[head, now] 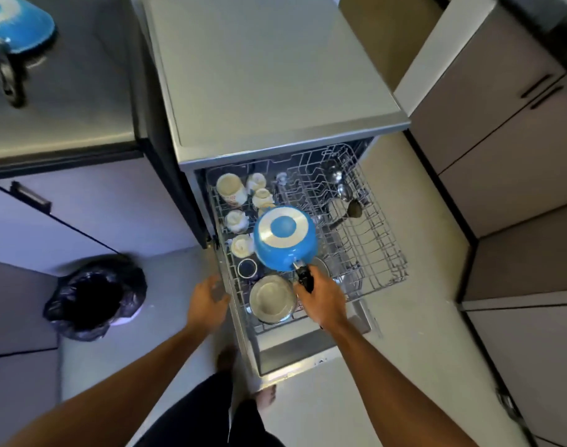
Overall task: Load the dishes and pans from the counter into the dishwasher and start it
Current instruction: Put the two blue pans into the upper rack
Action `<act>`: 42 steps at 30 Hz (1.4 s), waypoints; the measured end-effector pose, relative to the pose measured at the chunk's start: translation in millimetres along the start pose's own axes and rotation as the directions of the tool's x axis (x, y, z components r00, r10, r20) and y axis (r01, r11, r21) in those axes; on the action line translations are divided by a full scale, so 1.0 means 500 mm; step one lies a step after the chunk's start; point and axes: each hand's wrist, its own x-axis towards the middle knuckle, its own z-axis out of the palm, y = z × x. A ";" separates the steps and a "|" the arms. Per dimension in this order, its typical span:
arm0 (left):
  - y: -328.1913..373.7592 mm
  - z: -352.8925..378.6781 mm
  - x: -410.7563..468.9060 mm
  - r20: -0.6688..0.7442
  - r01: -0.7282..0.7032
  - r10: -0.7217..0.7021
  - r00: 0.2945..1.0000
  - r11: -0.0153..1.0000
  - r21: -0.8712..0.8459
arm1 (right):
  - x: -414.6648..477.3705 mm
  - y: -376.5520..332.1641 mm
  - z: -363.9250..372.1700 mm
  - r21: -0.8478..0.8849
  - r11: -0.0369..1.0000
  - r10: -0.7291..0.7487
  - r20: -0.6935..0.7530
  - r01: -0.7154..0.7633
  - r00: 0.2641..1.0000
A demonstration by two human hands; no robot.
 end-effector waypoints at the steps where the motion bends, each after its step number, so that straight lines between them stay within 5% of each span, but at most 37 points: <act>1: 0.008 0.010 0.018 -0.002 0.036 -0.036 0.999 0.999 -0.021 | 0.007 0.018 0.000 0.014 0.999 0.053 -0.004 -0.052 0.999; 7: 0.039 0.039 0.104 -0.025 0.171 -0.178 0.984 0.972 -0.161 | 0.060 0.090 0.007 0.069 0.973 0.222 -0.002 -0.222 0.975; 12: 0.067 0.058 0.169 -0.046 0.236 -0.252 0.967 0.945 -0.224 | 0.135 0.123 -0.005 0.006 0.979 0.202 0.011 -0.202 0.979; 22: 0.128 0.140 0.253 -0.296 0.265 -0.349 0.889 0.920 -0.289 | 0.384 0.166 -0.058 -0.061 0.998 0.014 0.092 -0.008 0.996; 29: 0.132 0.186 0.257 -0.480 0.357 -0.322 0.816 0.934 -0.020 | 0.445 0.303 -0.099 -0.116 0.970 -0.184 0.216 0.212 0.959; 42: 0.153 0.180 0.251 -0.510 0.386 -0.283 0.812 0.916 0.107 | 0.422 0.418 -0.113 -0.130 0.867 -0.418 0.334 0.481 0.845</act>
